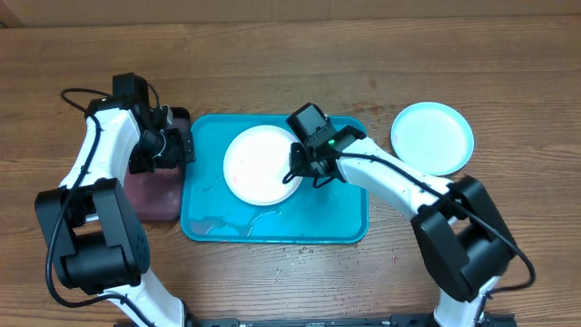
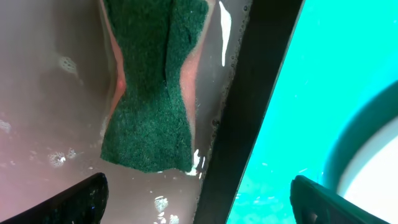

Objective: Clean dirty plates on tray and stack at the side
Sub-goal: 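Lift the white plate off the tray with the right gripper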

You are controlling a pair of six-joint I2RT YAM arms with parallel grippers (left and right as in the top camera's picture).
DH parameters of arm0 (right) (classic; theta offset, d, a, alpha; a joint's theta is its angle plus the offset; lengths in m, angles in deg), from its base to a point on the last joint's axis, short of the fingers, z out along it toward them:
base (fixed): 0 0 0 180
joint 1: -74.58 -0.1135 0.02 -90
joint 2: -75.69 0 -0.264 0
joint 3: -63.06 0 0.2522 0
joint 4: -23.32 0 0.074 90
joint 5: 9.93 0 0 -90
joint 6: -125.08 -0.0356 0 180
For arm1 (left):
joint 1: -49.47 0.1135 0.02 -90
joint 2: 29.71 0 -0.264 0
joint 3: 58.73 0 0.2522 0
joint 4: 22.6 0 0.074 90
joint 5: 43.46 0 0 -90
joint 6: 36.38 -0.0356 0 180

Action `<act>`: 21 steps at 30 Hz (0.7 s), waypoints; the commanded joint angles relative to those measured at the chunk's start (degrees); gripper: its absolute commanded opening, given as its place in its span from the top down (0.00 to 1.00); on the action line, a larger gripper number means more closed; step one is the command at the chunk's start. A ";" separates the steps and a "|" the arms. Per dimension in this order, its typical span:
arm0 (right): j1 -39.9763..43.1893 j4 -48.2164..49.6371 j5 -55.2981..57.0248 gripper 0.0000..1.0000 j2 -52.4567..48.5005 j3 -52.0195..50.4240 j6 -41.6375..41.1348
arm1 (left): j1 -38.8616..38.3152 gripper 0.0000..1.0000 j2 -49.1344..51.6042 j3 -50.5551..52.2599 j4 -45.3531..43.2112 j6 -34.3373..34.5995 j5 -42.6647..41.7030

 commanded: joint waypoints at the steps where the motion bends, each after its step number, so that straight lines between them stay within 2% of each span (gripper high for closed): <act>1: -0.55 -0.81 10.56 0.96 5.29 2.16 6.01 | -0.04 0.07 -0.66 0.13 -0.24 1.40 -1.05; 10: -4.76 -2.25 30.14 0.96 9.46 2.58 12.50 | -0.04 0.04 -0.66 0.13 -0.28 1.40 -1.05; 13: -8.39 -1.46 40.54 0.96 10.19 2.82 17.33 | -0.04 0.00 -0.66 0.13 -0.50 1.40 -1.03; 21: -16.79 3.52 57.99 0.96 10.19 2.80 28.92 | -0.04 0.00 -0.66 0.13 -1.01 1.40 -1.03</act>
